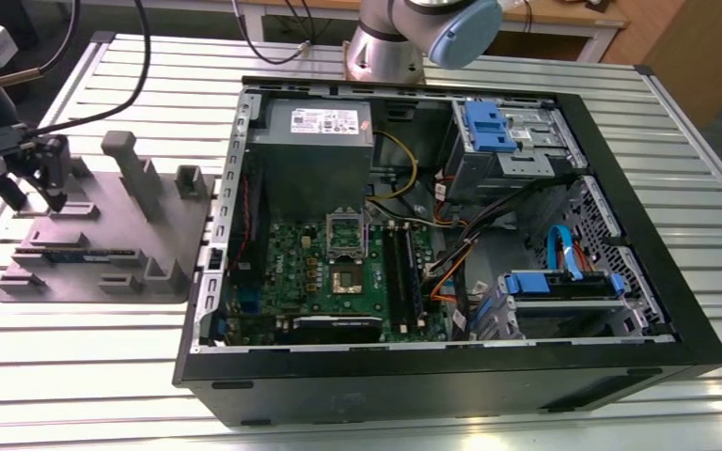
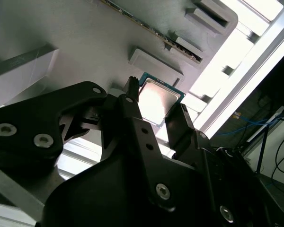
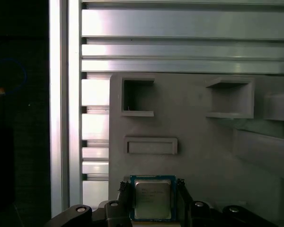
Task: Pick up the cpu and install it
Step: 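Pick up the cpu and move it towards the insertion slot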
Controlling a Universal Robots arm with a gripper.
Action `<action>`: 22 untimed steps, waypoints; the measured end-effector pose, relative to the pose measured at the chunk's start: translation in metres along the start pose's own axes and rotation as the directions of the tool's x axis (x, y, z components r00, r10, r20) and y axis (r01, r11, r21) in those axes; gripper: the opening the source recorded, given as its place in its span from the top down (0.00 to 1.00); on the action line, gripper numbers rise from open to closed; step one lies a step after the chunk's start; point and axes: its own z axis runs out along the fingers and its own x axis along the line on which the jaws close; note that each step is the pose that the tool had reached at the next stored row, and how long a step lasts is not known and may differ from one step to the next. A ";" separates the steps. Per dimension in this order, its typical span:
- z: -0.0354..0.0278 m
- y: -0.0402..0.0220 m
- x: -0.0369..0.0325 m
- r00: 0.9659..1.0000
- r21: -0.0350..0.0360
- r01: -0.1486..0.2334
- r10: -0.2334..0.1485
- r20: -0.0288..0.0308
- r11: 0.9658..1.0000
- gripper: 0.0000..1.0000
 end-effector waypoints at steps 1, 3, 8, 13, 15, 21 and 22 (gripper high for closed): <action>-0.0007 0.0000 0.0000 1.000 0.000 0.000 0.000 0.000 1.000 0.53; -0.0009 0.0000 0.0000 1.000 0.000 0.000 0.000 0.000 1.000 0.53; -0.0014 0.0000 0.0000 1.000 0.000 0.000 0.000 0.000 1.000 0.53; -0.0023 0.0000 0.0000 1.000 0.000 0.000 0.000 0.000 1.000 0.53; -0.0026 -0.0001 0.0000 1.000 0.000 0.000 0.000 0.000 1.000 0.53; -0.0036 -0.0001 0.0000 1.000 0.000 0.000 0.000 0.000 1.000 0.53; -0.0037 -0.0001 0.0000 1.000 0.000 0.000 0.000 0.000 1.000 0.53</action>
